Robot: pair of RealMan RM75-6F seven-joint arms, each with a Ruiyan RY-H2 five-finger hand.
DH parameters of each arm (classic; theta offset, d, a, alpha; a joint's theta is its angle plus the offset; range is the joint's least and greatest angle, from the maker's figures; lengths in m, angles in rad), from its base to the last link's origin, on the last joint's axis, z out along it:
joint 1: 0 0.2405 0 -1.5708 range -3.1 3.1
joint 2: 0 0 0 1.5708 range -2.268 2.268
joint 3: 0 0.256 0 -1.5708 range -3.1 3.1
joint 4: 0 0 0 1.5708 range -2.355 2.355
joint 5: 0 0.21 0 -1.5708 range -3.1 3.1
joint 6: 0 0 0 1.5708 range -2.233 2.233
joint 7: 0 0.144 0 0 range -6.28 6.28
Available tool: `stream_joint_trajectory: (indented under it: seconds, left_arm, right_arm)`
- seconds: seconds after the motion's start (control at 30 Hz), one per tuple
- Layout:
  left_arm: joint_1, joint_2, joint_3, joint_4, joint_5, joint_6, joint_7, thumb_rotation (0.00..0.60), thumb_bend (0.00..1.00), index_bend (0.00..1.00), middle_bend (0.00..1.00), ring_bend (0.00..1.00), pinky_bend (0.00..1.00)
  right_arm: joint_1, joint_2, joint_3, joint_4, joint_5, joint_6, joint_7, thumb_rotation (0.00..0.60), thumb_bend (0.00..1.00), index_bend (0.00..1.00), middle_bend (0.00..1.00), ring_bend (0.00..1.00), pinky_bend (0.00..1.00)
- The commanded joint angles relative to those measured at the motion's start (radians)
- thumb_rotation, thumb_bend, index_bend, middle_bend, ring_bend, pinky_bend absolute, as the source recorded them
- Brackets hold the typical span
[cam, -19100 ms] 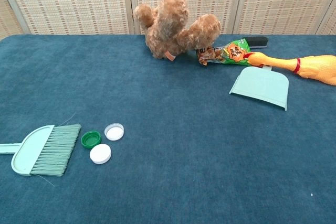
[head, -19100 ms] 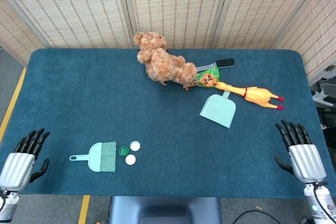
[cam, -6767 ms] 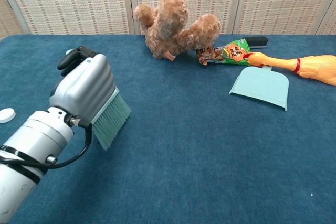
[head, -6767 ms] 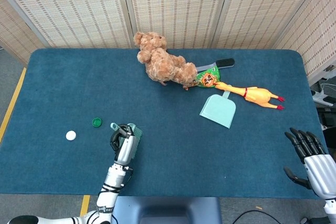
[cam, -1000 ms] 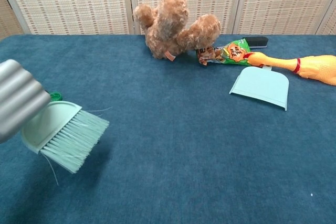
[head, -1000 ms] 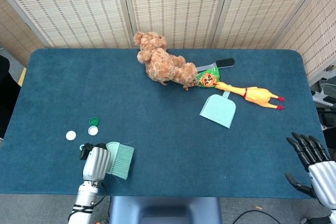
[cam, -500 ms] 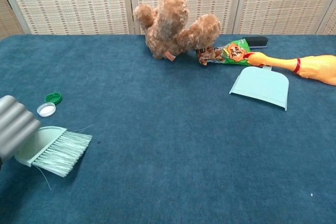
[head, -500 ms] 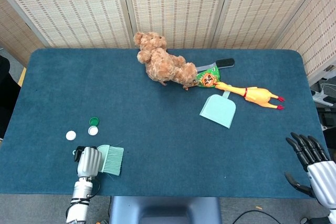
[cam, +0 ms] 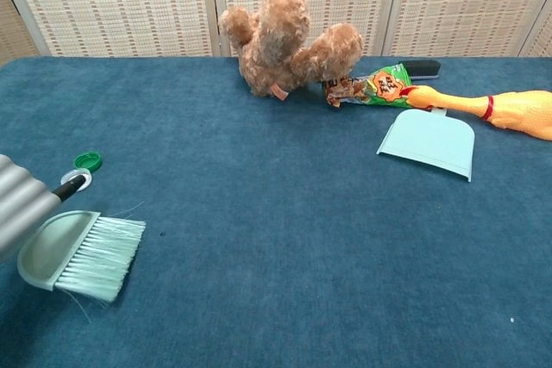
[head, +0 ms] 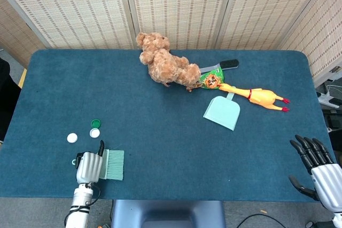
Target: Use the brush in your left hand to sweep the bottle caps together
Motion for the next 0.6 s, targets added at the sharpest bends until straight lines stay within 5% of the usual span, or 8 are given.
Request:
stream_joint_trajectory:
  seconds: [0.03,0.27,0.43,0.53,0.6]
  left_arm:
    - [0.008,0.056,0.014,-0.072,0.030,0.037,-0.030,0.600,0.32,0.00,0.22,0.70,0.91]
    - [0.012,0.221,-0.020,-0.301,-0.116,-0.028,-0.158,0.600,0.32,0.00,0.07,0.60,0.89]
    - [0.006,0.453,-0.016,-0.452,-0.109,-0.187,-0.478,0.600,0.33,0.00,0.00,0.33,0.72]
    - [0.025,0.593,-0.005,-0.478,0.005,-0.298,-0.801,0.600,0.34,0.00,0.00,0.13,0.52]
    - [0.075,0.663,0.024,-0.410,0.225,-0.299,-1.091,0.600,0.34,0.00,0.00,0.01,0.32]
  right_arm:
    - [0.000,-0.001,0.000,-0.001,-0.001,-0.001,-0.003,0.600,0.20,0.00,0.00,0.00,0.00]
    - [0.000,-0.006,-0.004,-0.008,-0.007,-0.008,-0.025,0.600,0.20,0.00,0.00,0.00,0.00]
    - [0.000,-0.011,-0.003,-0.012,-0.001,-0.012,-0.040,0.600,0.20,0.00,0.00,0.00,0.00]
    - [0.000,-0.013,-0.003,-0.014,-0.002,-0.014,-0.047,0.600,0.20,0.00,0.00,0.00,0.00]
    - [-0.002,-0.015,-0.001,-0.013,0.000,-0.010,-0.051,0.600,0.20,0.00,0.00,0.00,0.00]
